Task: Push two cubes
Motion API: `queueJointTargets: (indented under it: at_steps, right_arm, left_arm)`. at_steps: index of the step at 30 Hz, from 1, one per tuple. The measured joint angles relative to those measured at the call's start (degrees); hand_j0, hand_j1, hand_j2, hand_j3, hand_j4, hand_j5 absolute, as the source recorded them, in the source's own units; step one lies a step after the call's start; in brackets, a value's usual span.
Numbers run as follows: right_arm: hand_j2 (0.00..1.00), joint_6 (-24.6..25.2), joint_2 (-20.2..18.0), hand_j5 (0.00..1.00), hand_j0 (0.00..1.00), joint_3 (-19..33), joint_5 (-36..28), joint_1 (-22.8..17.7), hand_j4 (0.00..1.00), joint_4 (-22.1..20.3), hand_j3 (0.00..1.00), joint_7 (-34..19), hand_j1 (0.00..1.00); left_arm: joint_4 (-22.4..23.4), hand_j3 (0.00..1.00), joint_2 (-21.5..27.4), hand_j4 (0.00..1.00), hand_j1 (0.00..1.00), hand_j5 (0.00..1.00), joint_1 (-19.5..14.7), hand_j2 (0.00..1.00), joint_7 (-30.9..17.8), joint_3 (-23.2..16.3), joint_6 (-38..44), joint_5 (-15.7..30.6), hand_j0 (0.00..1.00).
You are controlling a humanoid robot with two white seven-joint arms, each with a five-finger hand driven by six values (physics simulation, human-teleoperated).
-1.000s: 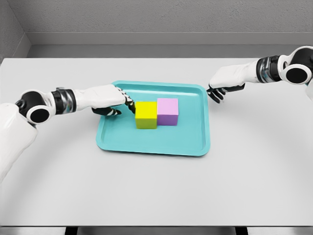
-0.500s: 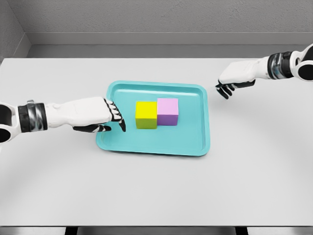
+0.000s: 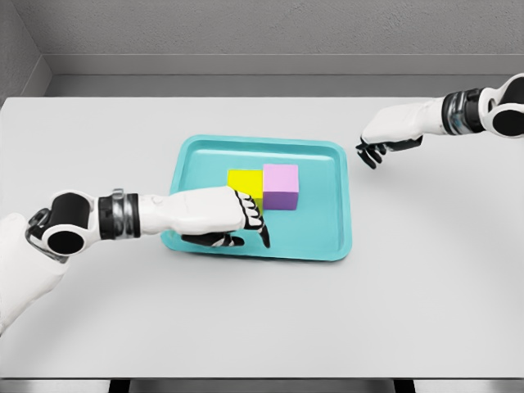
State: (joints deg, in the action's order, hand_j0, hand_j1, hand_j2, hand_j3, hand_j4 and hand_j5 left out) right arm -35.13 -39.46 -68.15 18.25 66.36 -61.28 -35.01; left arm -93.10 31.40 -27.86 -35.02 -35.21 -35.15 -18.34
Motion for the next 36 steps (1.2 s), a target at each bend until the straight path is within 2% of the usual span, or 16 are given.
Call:
queueJointTargets:
  at_steps: [7,15,29,36]
  right_arm:
    - [0.35,0.0,0.36,0.35,0.35,-0.17,0.03,0.0,0.35,-0.06,0.35,0.0,0.35]
    - [0.36,0.0,0.75,0.36,0.36,-0.06,0.0,0.0,0.36,0.14,0.36,0.0,0.36]
    - [0.36,0.0,1.99,0.36,0.36,-0.04,-0.02,0.0,0.36,0.63,0.36,0.0,0.36]
    - [0.36,0.0,2.09,0.36,0.36,-0.1,-0.01,0.0,0.36,0.46,0.36,0.0,0.36]
  left_arm:
    - [5.96,0.66,-3.44,0.66,0.66,0.66,-0.79,0.66,0.0,-0.29,-0.01,-0.42,0.66]
    - [7.15,0.66,-4.5,0.66,0.66,0.66,-0.7,0.66,0.0,-1.0,0.0,-0.48,0.66]
    - [14.21,0.66,-5.72,0.66,0.66,0.66,-1.85,0.66,0.12,-1.51,0.1,0.02,0.66]
    - [14.44,0.66,-6.02,0.66,0.66,0.66,-1.93,0.66,0.01,-1.55,0.01,-0.41,0.66]
